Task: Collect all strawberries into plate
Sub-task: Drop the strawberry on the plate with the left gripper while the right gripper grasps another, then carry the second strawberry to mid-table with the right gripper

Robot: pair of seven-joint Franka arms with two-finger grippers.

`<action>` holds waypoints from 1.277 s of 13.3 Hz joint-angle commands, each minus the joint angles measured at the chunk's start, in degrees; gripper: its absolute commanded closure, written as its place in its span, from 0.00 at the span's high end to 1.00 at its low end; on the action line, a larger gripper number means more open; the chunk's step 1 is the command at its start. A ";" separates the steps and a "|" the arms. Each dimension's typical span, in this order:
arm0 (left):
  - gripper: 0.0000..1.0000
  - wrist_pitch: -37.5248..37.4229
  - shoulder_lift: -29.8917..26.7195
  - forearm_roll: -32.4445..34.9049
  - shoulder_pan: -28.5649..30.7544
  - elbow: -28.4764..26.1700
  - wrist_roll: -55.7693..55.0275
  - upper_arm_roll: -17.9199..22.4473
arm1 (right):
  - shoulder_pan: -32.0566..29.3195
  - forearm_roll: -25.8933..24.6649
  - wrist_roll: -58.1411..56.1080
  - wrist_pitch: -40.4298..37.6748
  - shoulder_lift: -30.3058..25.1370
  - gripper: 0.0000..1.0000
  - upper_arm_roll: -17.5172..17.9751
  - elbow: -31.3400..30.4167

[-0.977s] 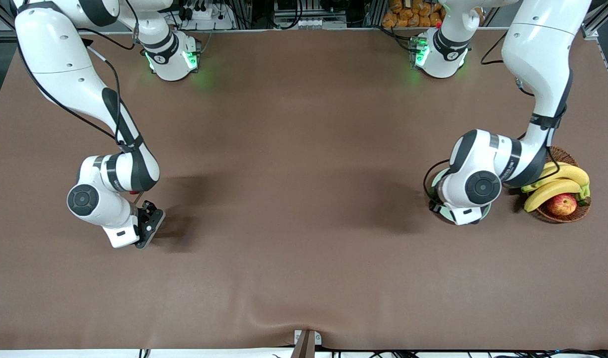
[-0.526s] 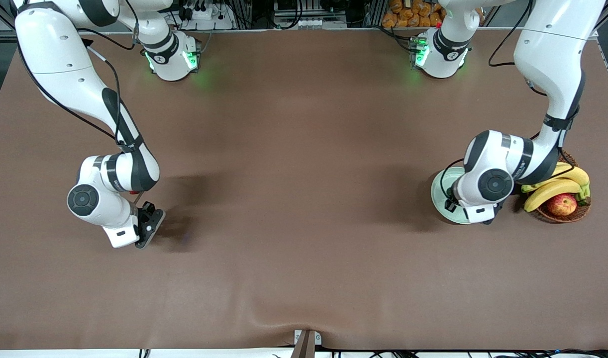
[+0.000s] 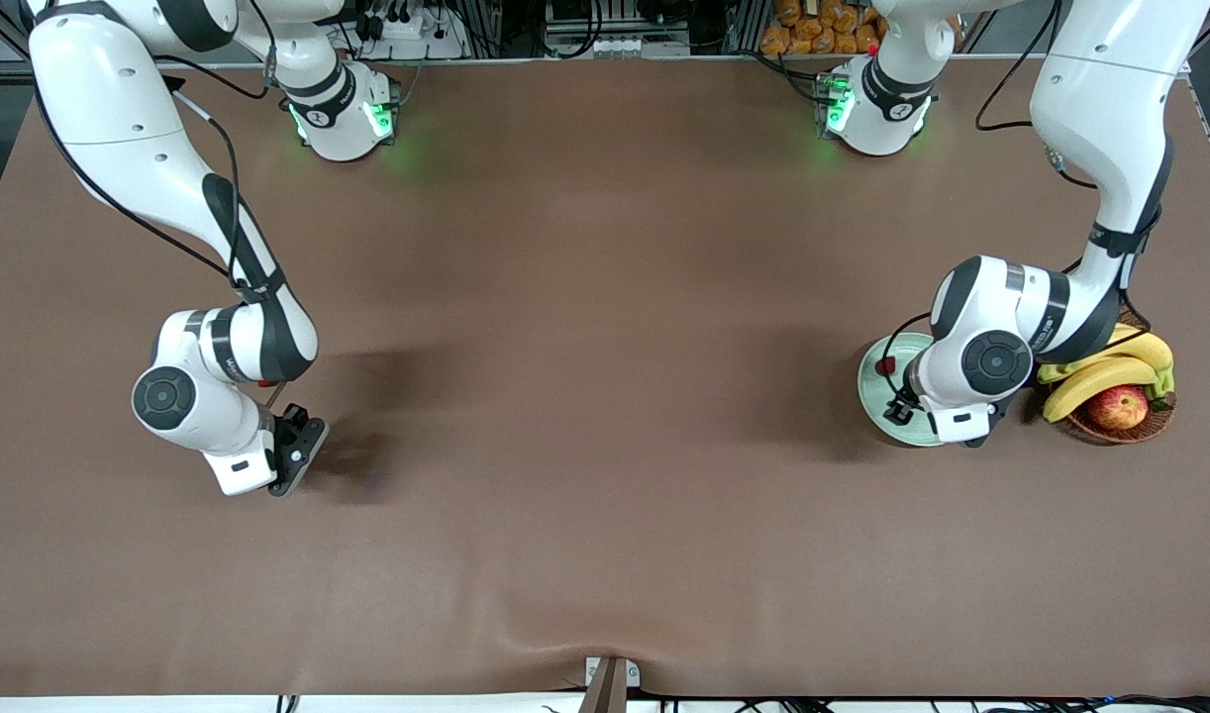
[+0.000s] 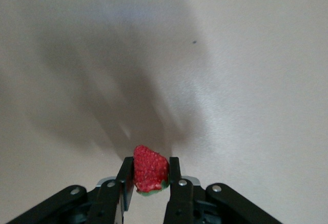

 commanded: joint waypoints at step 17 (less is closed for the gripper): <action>1.00 -13.10 -3.00 -8.12 -4.01 16.23 -2.14 -10.25 | 26.35 12.20 33.69 -3.01 0.69 0.00 3.13 11.97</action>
